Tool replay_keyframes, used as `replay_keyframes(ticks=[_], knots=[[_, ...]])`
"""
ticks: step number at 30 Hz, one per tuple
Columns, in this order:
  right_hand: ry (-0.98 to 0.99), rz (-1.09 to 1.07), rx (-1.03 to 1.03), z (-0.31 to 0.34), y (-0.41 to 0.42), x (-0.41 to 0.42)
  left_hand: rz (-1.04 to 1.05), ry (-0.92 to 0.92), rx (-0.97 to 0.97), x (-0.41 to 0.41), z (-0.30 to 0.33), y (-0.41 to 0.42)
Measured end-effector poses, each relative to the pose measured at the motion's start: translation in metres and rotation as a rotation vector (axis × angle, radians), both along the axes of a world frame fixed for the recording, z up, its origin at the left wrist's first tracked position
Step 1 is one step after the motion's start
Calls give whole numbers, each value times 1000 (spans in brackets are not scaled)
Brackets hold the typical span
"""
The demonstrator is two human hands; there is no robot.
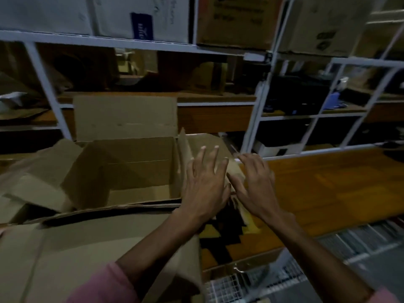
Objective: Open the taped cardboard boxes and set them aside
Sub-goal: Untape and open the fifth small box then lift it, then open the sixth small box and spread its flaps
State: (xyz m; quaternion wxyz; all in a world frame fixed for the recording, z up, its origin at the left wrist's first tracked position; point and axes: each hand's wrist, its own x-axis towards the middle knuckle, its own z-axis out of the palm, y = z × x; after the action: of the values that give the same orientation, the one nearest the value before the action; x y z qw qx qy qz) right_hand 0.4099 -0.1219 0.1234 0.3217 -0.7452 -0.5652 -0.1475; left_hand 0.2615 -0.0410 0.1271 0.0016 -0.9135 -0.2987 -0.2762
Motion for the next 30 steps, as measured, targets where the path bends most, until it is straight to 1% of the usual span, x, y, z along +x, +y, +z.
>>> replay_keyframes(ticks=[3,6,11,14,18,23,24,30], knots=[[13,-124,-2,-4,-41,54,-125,26,25,68,-4,-32],[31,-236,-25,-14,-94,125,-212,78,40,141,-7,-73],[79,-405,-75,-28,-188,229,-313,178,50,253,-20,-133],[96,-470,-90,-41,-240,285,-359,221,54,314,-26,-169],[114,-538,-151,-51,-296,349,-391,223,28,385,-36,-206],[120,-596,-155,-52,-328,401,-422,242,-7,437,-44,-221],[155,-608,-165,-57,-333,425,-436,249,-7,461,-48,-223],[189,-622,-181,-66,-325,498,-439,277,-19,541,-58,-209]])
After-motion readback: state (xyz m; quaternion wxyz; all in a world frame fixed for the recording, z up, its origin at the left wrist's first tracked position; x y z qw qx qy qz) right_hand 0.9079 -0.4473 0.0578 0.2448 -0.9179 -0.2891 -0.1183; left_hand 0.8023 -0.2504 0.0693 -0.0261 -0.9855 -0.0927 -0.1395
